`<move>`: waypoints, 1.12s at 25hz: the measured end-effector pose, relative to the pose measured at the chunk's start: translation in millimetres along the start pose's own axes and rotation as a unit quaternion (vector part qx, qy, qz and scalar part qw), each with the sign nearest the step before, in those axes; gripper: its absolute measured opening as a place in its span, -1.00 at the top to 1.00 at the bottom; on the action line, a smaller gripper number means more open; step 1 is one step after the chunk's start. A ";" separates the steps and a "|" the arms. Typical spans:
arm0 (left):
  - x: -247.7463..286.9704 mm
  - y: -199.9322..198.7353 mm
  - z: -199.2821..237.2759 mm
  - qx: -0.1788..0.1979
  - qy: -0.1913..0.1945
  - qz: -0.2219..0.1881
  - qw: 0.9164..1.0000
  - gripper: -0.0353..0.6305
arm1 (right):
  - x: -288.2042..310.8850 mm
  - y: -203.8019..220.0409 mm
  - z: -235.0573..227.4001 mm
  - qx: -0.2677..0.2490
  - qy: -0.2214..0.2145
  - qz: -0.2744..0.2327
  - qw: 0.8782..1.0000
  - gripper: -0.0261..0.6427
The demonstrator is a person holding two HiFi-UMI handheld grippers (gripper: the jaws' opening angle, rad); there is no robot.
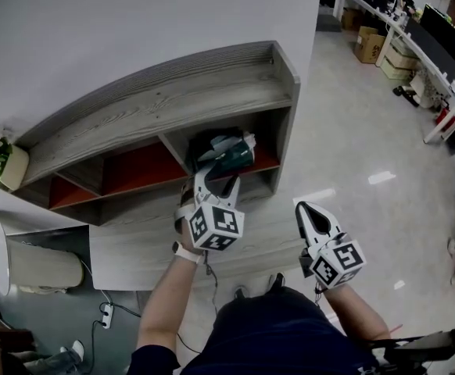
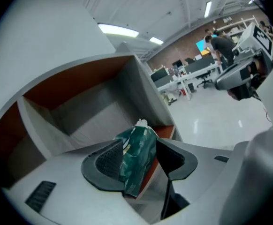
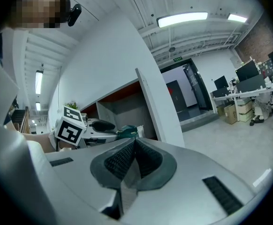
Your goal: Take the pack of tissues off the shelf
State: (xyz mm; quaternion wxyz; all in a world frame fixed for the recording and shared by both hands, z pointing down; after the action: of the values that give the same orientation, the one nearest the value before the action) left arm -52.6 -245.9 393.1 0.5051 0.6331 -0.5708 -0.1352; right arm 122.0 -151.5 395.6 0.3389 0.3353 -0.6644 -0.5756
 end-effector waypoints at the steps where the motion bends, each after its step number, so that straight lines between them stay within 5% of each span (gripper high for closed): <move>1: 6.5 1.2 -1.6 0.020 0.001 0.017 1.000 0.19 | -0.1 -0.4 -0.9 0.000 0.000 0.001 1.000 0.89; 6: 35.4 10.0 -2.8 0.108 -0.002 0.088 0.990 0.14 | 1.8 0.2 -3.7 0.000 -0.004 0.000 1.000 0.89; 12: 57.1 22.3 -2.6 0.147 0.016 0.138 0.979 0.12 | 2.5 2.7 -5.8 0.004 -0.003 0.002 1.000 0.89; 17: 73.1 31.3 -2.5 0.216 0.014 0.177 0.960 0.12 | 5.3 5.6 -6.5 0.009 -0.006 0.004 1.000 0.89; 24: 89.6 35.1 -1.5 0.216 0.026 0.187 0.958 0.12 | 6.5 10.9 -4.6 0.012 -0.006 0.011 1.000 0.89; 28: 92.0 38.9 -8.2 0.227 0.043 0.193 0.954 0.33 | 2.8 12.8 -6.7 0.016 0.001 0.012 1.000 0.89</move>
State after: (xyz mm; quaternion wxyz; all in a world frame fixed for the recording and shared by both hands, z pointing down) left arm -40.6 -314.7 465.0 0.3890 0.6137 -0.6755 0.1253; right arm 125.4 -156.0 409.2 0.3411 0.3334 -0.6768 -0.5608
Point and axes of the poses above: the fingertips, and each gripper's own axes: x forward along the fingers, z to its left, y out of its underside, the point moved 2 cm from there along -x, backward along the fingers, and after that the axes turned 9 degrees about -x, right-handed, at the moved point
